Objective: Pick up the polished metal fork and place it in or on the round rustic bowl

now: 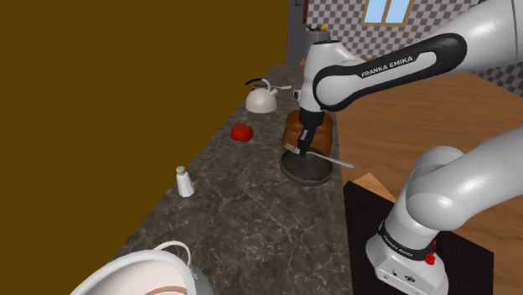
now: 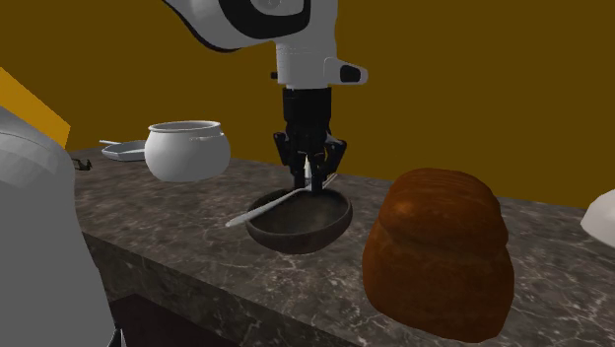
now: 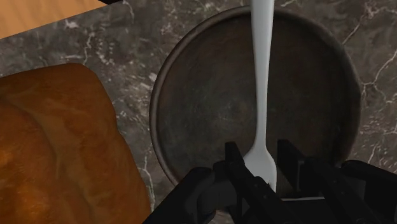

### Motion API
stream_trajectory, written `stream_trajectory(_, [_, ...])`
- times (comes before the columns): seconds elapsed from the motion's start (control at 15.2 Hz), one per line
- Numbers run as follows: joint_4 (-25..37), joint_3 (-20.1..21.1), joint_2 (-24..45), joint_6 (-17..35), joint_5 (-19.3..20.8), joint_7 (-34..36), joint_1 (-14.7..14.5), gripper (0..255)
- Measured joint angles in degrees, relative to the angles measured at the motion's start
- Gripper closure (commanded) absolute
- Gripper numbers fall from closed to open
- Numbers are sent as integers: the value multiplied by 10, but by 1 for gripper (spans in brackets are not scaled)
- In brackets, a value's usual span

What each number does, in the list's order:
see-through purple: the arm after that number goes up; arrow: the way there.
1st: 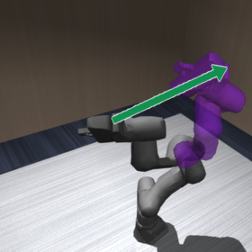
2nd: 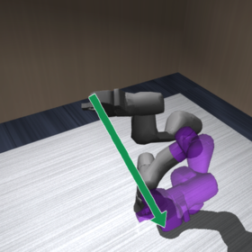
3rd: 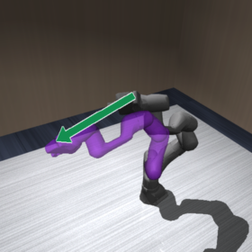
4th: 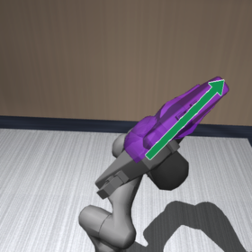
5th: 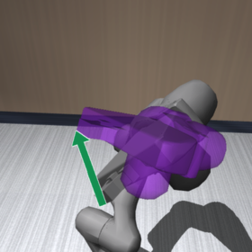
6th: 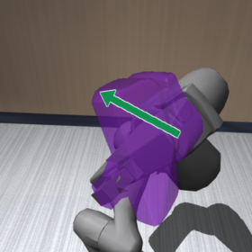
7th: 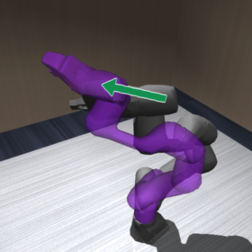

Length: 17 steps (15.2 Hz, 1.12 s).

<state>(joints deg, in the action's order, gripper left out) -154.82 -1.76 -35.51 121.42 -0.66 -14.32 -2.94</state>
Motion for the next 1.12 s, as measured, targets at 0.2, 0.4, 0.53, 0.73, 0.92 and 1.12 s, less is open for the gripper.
stream_trajectory(0.2, [-12,0,6,19,0,-1,0,255])
stream_trajectory(0.4, [-13,-1,8,22,0,-1,0,255])
stream_trajectory(0.53, [-13,-1,8,22,0,-1,0,255])
stream_trajectory(0.73, [-13,-1,8,22,0,-1,0,0])
stream_trajectory(0.92, [-13,-1,8,22,0,-1,0,0])
stream_trajectory(1.12, [2,1,-2,-3,-1,1,-1,0])
